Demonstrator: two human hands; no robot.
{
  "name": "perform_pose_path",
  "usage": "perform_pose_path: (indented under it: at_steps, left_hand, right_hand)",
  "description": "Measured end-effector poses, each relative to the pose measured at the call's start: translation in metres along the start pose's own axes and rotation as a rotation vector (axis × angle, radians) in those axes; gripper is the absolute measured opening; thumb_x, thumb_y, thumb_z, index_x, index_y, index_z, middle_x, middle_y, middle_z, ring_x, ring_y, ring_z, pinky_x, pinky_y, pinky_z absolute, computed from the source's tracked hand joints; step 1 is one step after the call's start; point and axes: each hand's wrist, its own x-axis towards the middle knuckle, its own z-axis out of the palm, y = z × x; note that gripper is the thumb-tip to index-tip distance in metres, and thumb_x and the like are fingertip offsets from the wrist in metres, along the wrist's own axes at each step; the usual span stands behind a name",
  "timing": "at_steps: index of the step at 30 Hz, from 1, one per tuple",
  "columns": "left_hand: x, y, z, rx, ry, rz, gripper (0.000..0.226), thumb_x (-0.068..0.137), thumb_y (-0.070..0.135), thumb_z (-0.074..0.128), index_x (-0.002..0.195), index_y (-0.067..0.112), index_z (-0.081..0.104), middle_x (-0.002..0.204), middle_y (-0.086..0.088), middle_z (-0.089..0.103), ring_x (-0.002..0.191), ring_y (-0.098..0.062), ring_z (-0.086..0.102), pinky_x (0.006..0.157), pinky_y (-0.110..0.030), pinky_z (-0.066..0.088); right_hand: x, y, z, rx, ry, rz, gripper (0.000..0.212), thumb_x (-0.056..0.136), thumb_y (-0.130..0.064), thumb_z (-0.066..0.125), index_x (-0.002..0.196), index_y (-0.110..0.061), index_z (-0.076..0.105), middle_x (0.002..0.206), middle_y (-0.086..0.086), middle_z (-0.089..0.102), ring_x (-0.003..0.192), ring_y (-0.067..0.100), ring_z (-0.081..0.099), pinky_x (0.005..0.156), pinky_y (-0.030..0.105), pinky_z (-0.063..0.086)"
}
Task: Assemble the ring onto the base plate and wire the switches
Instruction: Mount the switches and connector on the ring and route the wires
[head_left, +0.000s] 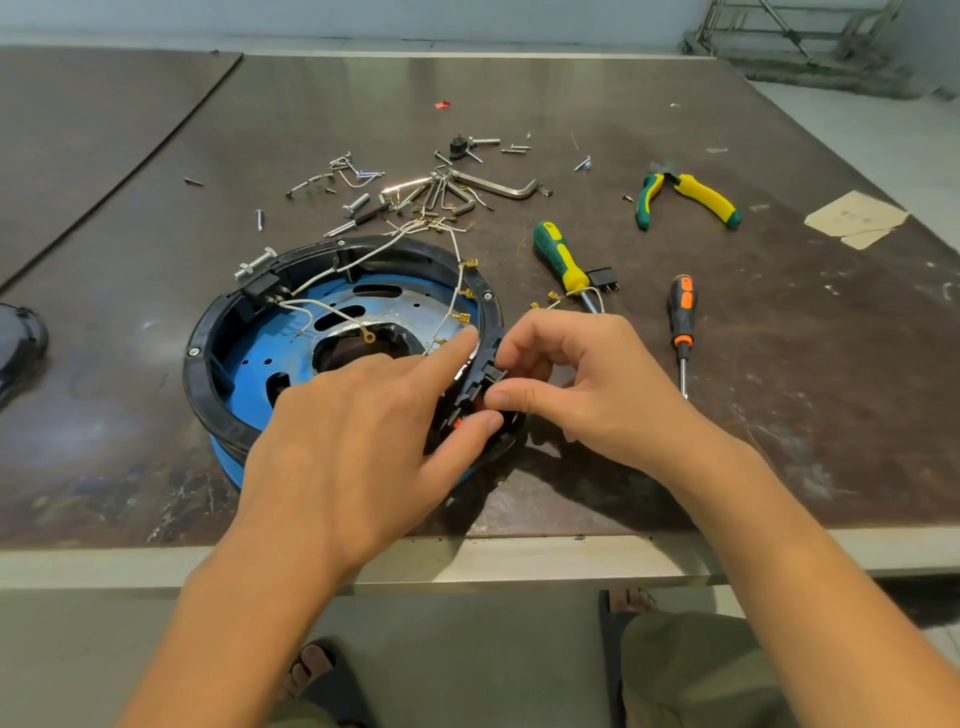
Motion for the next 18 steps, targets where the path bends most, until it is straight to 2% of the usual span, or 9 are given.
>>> perform_pose_path:
  at_steps: [1, 2, 5, 6, 8, 10, 14, 18]
  left_hand:
    - [0.0, 0.0, 0.0, -0.001, 0.0, -0.008, 0.058, 0.09, 0.063, 0.04, 0.136, 0.031, 0.055, 0.063, 0.014, 0.03, 0.058, -0.017, 0.049, 0.041, -0.029, 0.041]
    - [0.0, 0.0, 0.0, 0.0, -0.006, -0.01, 0.058, 0.09, 0.064, 0.039, 0.136, 0.031, 0.054, 0.064, 0.014, 0.031, 0.06, -0.017, 0.051, 0.042, -0.029, 0.041]
    - [0.0, -0.002, 0.0, -0.014, -0.052, 0.007, 0.055, 0.093, 0.067, 0.031, 0.135, 0.038, 0.049, 0.075, 0.015, 0.054, 0.069, -0.013, 0.054, 0.044, -0.03, 0.044]
    - [-0.001, -0.004, -0.001, -0.025, -0.061, 0.012, 0.053, 0.093, 0.068, 0.029, 0.135, 0.041, 0.046, 0.076, 0.014, 0.054, 0.07, -0.013, 0.051, 0.044, -0.032, 0.045]
    - [0.0, -0.005, -0.002, -0.032, -0.079, 0.013, 0.053, 0.093, 0.069, 0.024, 0.136, 0.044, 0.041, 0.076, 0.014, 0.05, 0.07, -0.011, 0.046, 0.044, -0.033, 0.045]
    - [-0.001, -0.006, -0.002, -0.011, -0.1, 0.006, 0.057, 0.093, 0.071, 0.021, 0.141, 0.046, 0.037, 0.078, 0.015, 0.047, 0.072, -0.009, 0.041, 0.045, -0.033, 0.044]
    - [-0.001, -0.006, -0.002, 0.0, -0.126, -0.004, 0.06, 0.092, 0.072, 0.019, 0.144, 0.047, 0.034, 0.081, 0.016, 0.048, 0.074, -0.009, 0.042, 0.046, -0.032, 0.045]
    - [0.0, -0.004, -0.003, -0.021, -0.135, -0.032, 0.057, 0.092, 0.07, 0.023, 0.141, 0.047, 0.039, 0.078, 0.014, 0.049, 0.073, -0.011, 0.048, 0.046, -0.034, 0.047]
  right_hand:
    - [0.0, 0.0, -0.003, 0.032, -0.035, 0.012, 0.018, 0.085, -0.018, 0.079, 0.097, -0.008, 0.07, 0.082, -0.003, 0.068, 0.069, 0.003, 0.063, 0.057, 0.018, 0.051]
    - [-0.001, 0.001, -0.006, 0.071, -0.07, 0.034, 0.014, 0.087, -0.014, 0.076, 0.099, -0.007, 0.07, 0.083, 0.0, 0.068, 0.064, 0.001, 0.062, 0.051, 0.016, 0.05]
    - [-0.001, 0.003, -0.009, 0.141, -0.092, 0.089, 0.009, 0.093, -0.01, 0.069, 0.102, -0.01, 0.07, 0.086, 0.008, 0.069, 0.055, 0.003, 0.06, 0.039, 0.03, 0.05]
    - [-0.001, 0.004, -0.008, 0.154, -0.071, 0.09, 0.007, 0.092, -0.009, 0.07, 0.1, -0.009, 0.071, 0.084, 0.006, 0.069, 0.056, 0.004, 0.06, 0.04, 0.029, 0.049]
    - [0.0, 0.005, -0.003, 0.173, -0.022, 0.079, 0.005, 0.091, -0.006, 0.071, 0.096, -0.005, 0.071, 0.08, 0.0, 0.069, 0.059, 0.003, 0.062, 0.046, 0.015, 0.047]
    - [0.001, 0.005, 0.002, 0.193, 0.02, 0.083, 0.002, 0.09, -0.006, 0.072, 0.092, -0.006, 0.07, 0.077, -0.003, 0.069, 0.06, 0.0, 0.063, 0.048, 0.007, 0.043]
    - [0.001, 0.005, 0.011, 0.183, 0.096, 0.09, 0.008, 0.091, -0.01, 0.071, 0.085, -0.014, 0.068, 0.073, -0.002, 0.068, 0.056, 0.001, 0.061, 0.047, 0.006, 0.041]
    - [0.001, 0.004, 0.004, 0.119, 0.025, 0.097, 0.003, 0.091, -0.012, 0.072, 0.091, -0.012, 0.068, 0.079, -0.001, 0.068, 0.059, 0.0, 0.061, 0.047, 0.01, 0.044]
